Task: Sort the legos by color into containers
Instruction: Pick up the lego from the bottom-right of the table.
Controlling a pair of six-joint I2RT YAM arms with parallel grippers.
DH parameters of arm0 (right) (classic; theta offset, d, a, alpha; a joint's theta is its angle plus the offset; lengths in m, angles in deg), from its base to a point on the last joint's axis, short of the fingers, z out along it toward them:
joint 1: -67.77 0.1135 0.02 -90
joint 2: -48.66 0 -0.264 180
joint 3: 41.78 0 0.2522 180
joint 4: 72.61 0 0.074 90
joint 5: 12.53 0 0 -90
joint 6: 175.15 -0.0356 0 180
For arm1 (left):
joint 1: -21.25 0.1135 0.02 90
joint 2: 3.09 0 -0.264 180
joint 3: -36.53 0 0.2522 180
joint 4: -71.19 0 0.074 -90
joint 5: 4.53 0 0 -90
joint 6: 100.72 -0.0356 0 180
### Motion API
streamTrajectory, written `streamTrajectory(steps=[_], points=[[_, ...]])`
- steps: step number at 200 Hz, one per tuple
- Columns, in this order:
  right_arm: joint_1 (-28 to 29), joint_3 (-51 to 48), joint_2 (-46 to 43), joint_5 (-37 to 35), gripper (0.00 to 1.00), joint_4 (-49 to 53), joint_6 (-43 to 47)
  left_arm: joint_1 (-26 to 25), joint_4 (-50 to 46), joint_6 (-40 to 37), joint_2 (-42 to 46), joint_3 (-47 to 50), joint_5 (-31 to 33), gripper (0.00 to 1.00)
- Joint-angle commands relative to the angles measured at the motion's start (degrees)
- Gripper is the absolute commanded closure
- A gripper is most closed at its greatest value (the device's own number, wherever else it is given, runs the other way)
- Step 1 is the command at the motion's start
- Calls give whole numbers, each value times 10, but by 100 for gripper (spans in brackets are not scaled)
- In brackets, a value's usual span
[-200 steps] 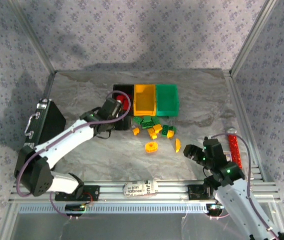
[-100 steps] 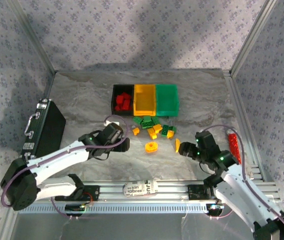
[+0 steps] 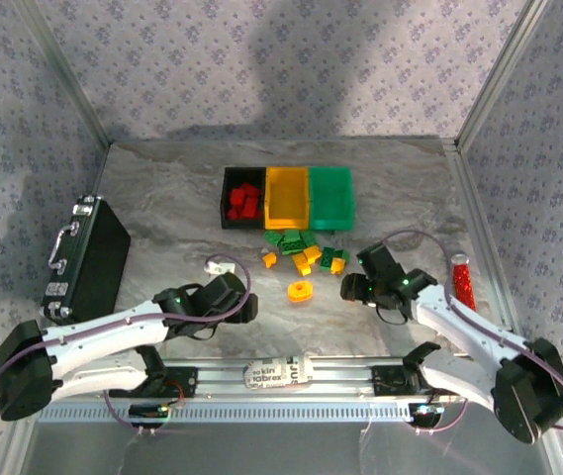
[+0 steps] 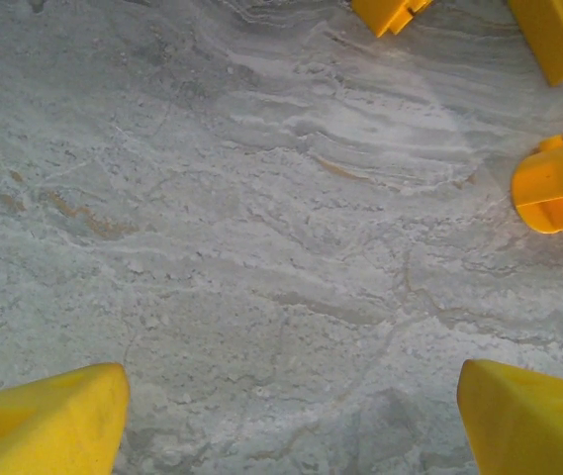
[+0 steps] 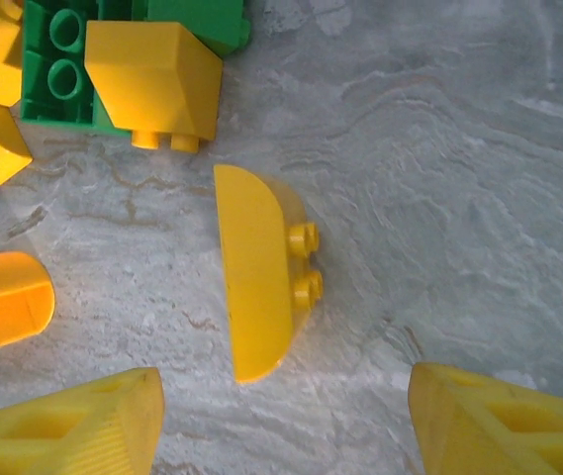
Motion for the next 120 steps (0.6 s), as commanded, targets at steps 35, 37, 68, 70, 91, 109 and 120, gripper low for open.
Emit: streamTrajectory(steps=[35, 37, 68, 70, 91, 109, 120], points=[[14, 44, 109, -41, 42, -31, -1, -25, -7, 36, 21, 19, 34, 14], [14, 45, 112, -43, 43, -31, -1, -26, -8, 37, 23, 20, 34, 15], [31, 65, 141, -62, 62, -23, -2, -27, -15, 37, 44, 22, 41, 14], [33, 67, 142, -65, 63, -20, -2, -27, -16, 37, 45, 22, 42, 14], [51, 91, 144, -90, 72, 4, -5, -27, -19, 35, 60, 26, 47, 14], [66, 121, 135, -107, 73, 31, -1, -27, -21, 32, 69, 26, 50, 14], [75, 149, 130, -117, 73, 51, 3, -27, -20, 31, 72, 27, 51, 14]])
